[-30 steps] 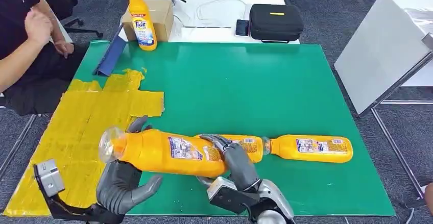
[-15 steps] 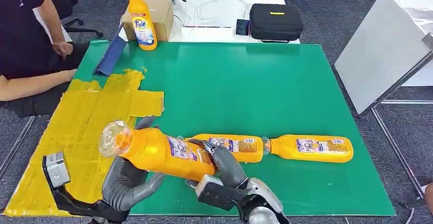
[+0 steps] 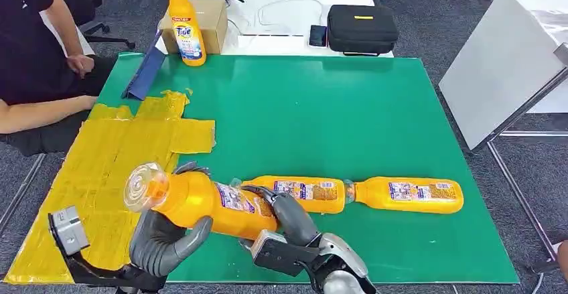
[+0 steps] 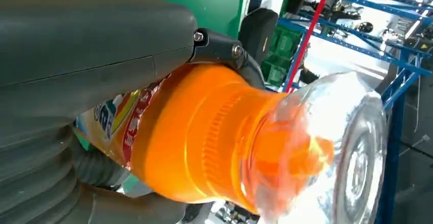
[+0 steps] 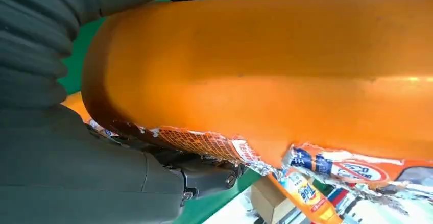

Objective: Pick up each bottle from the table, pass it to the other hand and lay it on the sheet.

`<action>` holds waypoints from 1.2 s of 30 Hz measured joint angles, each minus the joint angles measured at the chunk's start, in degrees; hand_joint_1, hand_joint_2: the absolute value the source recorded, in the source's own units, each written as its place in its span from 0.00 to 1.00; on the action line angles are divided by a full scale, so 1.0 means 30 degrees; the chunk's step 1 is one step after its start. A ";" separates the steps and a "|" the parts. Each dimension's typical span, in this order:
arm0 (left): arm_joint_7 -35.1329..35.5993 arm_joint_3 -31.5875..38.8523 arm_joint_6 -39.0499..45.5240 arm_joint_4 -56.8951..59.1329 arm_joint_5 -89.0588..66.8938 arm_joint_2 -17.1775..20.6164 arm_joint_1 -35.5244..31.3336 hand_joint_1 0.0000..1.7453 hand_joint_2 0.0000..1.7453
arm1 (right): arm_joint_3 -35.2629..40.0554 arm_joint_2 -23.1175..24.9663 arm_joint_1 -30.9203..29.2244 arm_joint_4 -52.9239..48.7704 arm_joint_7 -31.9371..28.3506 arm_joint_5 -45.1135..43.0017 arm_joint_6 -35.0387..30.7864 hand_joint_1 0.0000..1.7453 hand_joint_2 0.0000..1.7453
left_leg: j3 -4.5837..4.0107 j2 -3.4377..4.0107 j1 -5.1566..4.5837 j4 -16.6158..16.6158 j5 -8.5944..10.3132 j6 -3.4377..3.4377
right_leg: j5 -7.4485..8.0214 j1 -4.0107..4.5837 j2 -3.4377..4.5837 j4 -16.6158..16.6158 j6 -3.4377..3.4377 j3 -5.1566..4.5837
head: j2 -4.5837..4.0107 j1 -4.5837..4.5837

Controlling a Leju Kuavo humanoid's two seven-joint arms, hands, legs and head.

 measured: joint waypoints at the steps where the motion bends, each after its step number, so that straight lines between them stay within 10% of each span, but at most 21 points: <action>1: -0.0008 0.0000 0.0000 0.0000 0.0000 0.0015 -0.0001 1.00 1.00 | 0.0007 -0.0008 -0.0011 0.0000 0.0000 0.0000 0.0000 1.00 1.00 | 0.0000 0.0000 0.0000 0.0000 0.0000 0.0000 | 0.0000 0.0000 0.0000 0.0000 0.0000 -0.0004 | 0.0007 0.0000; 7: -0.0394 -0.0088 -0.0015 0.0000 -0.0037 0.0197 0.0150 1.00 1.00 | 0.0051 -0.0110 0.0078 -0.0007 0.0000 0.0394 -0.0117 1.00 1.00 | 0.0002 0.0000 -0.0001 0.0000 -0.0001 -0.0001 | -0.0002 -0.0002 0.0000 -0.0001 -0.0001 -0.0101 | 0.0007 0.0000; 8: -0.0416 -0.0117 -0.0015 0.0000 -0.0051 0.0226 0.0206 1.00 1.00 | 0.0051 -0.0132 0.0109 -0.0007 0.0000 0.0445 -0.0124 0.01 1.00 | 0.0001 0.0000 -0.0001 0.0000 -0.0004 -0.0002 | -0.0004 -0.0003 0.0000 -0.0001 -0.0001 -0.0153 | 0.0000 0.0000; 23: -0.1800 0.0175 -0.0124 -0.1348 -0.6603 0.0474 0.1023 1.00 1.00 | -0.1436 -0.1195 0.3190 -0.1202 0.1057 0.3506 -0.2579 0.00 1.00 | -0.0037 -0.0040 -0.0003 0.0000 -0.0008 -0.0003 | -0.0009 -0.0003 -0.0043 -0.0004 -0.0003 -0.0213 | 0.0000 0.0000; 28: -0.1807 0.0664 0.0254 -0.2077 -1.8371 0.0277 0.0619 1.00 1.00 | -0.2405 -0.1159 0.5163 -0.4776 0.4598 0.6522 -0.1661 0.00 1.00 | -0.0053 -0.0090 -0.0003 0.0001 -0.0004 -0.0001 | -0.0011 -0.0004 -0.0080 -0.0003 -0.0003 -0.0210 | 0.0000 -0.0007; 36: -0.0764 0.1574 -0.1035 -0.0617 -3.0597 -0.0021 -0.1486 1.00 1.00 | -0.3935 -0.0984 0.6215 -0.7687 0.4823 0.8248 -0.1741 0.00 1.00 | -0.0038 -0.0050 -0.0005 0.0000 0.0000 0.0004 | -0.0003 -0.0007 -0.0060 -0.0003 0.0000 -0.0215 | 0.0000 0.0007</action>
